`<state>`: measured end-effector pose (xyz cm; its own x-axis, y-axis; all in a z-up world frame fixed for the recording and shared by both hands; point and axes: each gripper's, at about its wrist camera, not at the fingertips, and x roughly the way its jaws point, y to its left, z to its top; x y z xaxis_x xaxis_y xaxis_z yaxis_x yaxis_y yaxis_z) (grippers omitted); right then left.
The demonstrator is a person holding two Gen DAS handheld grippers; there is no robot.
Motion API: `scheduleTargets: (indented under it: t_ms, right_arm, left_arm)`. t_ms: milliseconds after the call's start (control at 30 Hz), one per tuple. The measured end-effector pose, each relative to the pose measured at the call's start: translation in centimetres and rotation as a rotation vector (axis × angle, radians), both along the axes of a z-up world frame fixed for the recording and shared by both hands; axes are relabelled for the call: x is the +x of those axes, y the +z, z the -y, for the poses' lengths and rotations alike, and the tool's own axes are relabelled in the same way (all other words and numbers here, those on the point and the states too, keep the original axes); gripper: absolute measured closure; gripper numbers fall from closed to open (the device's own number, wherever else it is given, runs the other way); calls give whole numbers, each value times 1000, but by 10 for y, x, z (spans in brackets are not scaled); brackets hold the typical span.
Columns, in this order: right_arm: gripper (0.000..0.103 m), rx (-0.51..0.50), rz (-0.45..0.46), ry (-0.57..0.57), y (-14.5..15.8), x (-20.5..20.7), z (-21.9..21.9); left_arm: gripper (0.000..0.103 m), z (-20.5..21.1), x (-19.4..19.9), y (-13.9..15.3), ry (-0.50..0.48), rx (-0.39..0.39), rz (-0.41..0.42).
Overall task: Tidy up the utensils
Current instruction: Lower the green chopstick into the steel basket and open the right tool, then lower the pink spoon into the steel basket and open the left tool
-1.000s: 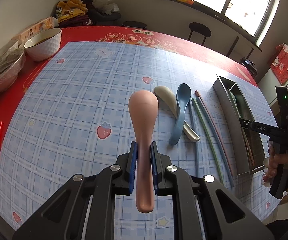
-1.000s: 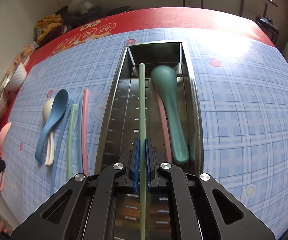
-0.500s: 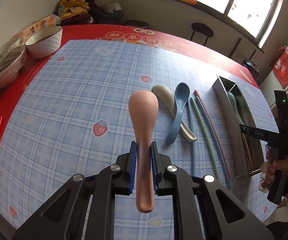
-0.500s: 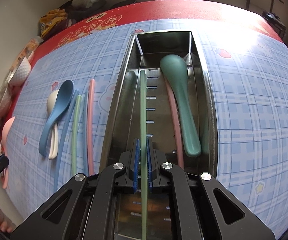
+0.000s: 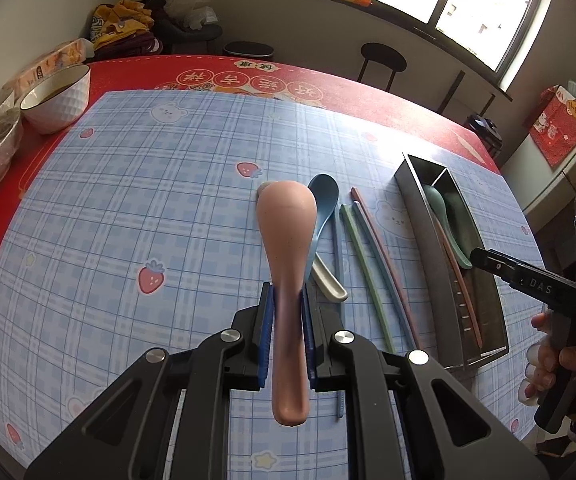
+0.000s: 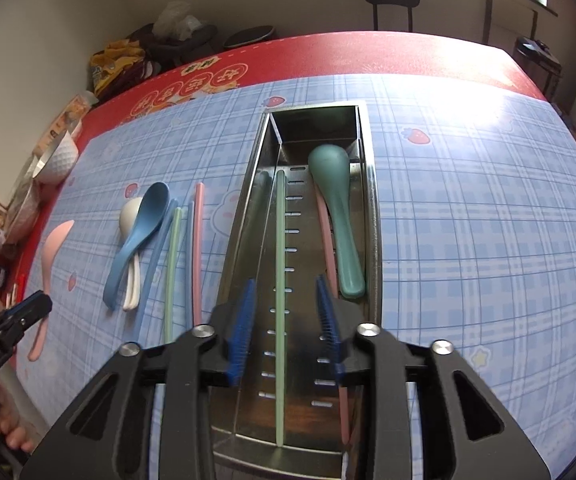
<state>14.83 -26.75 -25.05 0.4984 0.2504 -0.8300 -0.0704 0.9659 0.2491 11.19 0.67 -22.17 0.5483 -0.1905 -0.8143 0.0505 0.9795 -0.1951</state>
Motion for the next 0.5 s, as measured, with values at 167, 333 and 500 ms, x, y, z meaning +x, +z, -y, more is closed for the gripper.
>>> scheduleTargets:
  t_ms: [167,333,500]
  right_arm:
    - [40,-31,21,-9,10,-9,13]
    - [29,-33,34,-54,12,-15,32]
    - [27,-26,36,-96,10,-19,54]
  left_arm:
    - [90,21,8,4,-37,-8,2]
    - [90,46,17,9,-82,-12,1]
    - [90,78,31,11,-125,-20,-4]
